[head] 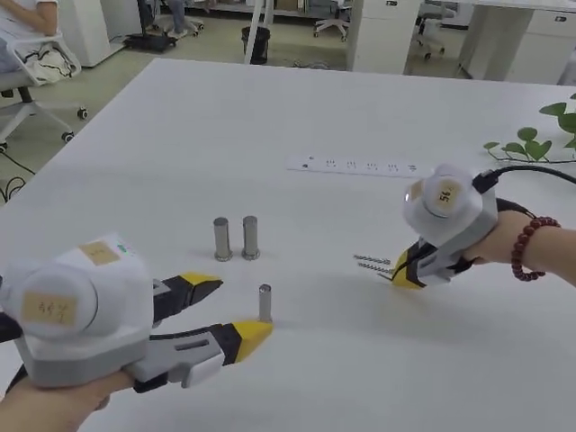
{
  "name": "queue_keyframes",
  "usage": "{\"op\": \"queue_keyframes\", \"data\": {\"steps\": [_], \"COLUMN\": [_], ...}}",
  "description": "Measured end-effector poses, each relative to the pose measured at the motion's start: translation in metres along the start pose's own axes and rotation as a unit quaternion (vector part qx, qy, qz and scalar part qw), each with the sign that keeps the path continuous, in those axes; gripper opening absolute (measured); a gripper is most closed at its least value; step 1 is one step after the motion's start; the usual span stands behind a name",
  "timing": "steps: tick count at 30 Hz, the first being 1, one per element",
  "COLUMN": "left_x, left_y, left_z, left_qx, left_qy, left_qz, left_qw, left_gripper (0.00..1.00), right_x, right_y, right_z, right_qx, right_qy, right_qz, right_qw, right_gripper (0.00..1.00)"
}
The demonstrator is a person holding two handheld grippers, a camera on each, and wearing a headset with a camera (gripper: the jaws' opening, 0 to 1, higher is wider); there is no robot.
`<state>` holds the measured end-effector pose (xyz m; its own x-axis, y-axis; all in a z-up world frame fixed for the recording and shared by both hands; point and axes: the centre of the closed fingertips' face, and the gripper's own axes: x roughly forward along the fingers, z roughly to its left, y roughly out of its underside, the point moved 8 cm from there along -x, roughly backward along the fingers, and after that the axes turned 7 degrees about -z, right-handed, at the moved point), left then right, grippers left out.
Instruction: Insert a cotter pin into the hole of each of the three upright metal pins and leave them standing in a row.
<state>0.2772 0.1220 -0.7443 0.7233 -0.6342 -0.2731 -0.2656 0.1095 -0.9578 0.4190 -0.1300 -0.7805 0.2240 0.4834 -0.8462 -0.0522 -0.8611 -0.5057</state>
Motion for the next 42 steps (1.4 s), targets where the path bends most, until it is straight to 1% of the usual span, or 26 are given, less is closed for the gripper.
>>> {"op": "queue_keyframes", "data": {"steps": [5,10,15,22,27,30,32,34,36,39,41,42], "left_x": [0.002,0.006,0.011,0.018,0.022,0.025,0.027,0.028,0.029,0.031,0.031,0.031], "left_y": [-0.006,-0.011,-0.013,-0.017,-0.019,-0.02,-0.021,-0.022,-0.023,-0.023,-0.022,-0.022], "left_z": [-0.004,-0.008,-0.013,-0.019,-0.022,-0.023,-0.024,-0.024,-0.024,-0.024,-0.022,-0.022], "left_qx": [-0.013,-0.031,-0.036,-0.049,-0.062,-0.081,-0.102,-0.115,-0.124,-0.148,-0.162,-0.163], "left_qy": [0.005,0.012,0.02,0.03,0.035,0.035,0.038,0.039,0.04,0.04,0.038,0.038], "left_qz": [-0.002,-0.005,-0.002,0.002,0.006,0.006,0.003,0.0,-0.001,0.001,0.003,0.003], "left_qw": [0.9999,0.9994,0.9991,0.9983,0.9975,0.9961,0.9941,0.9926,0.9914,0.9882,0.986,0.9858], "left_gripper": [0.41,0.37,0.32,0.3,0.29,0.28,0.27,0.26,0.25,0.23,0.21,0.2], "right_x": [-0.006,-0.013,-0.019,-0.027,-0.031,-0.033,-0.034,-0.034,-0.033,-0.033,-0.033,-0.033], "right_y": [-0.005,-0.014,-0.023,-0.039,-0.052,-0.06,-0.066,-0.07,-0.074,-0.08,-0.083,-0.085], "right_z": [0.004,0.014,0.023,0.036,0.048,0.056,0.063,0.068,0.073,0.082,0.086,0.088], "right_qx": [-0.014,-0.029,-0.043,-0.065,-0.081,-0.092,-0.101,-0.107,-0.116,-0.131,-0.134,-0.137], "right_qy": [0.011,0.022,0.031,0.039,0.04,0.04,0.037,0.035,0.031,0.024,0.021,0.02], "right_qz": [-0.014,-0.037,-0.064,-0.096,-0.115,-0.129,-0.136,-0.142,-0.144,-0.148,-0.151,-0.154], "right_qw": [0.9997,0.9986,0.9966,0.9925,0.9893,0.9865,0.9849,0.9834,0.9823,0.98,0.9791,0.9784], "right_gripper": [0.02,0.02,0.02,0.02,0.02,0.02,0.02,0.02,0.02,0.02,0.02,0.02]}}
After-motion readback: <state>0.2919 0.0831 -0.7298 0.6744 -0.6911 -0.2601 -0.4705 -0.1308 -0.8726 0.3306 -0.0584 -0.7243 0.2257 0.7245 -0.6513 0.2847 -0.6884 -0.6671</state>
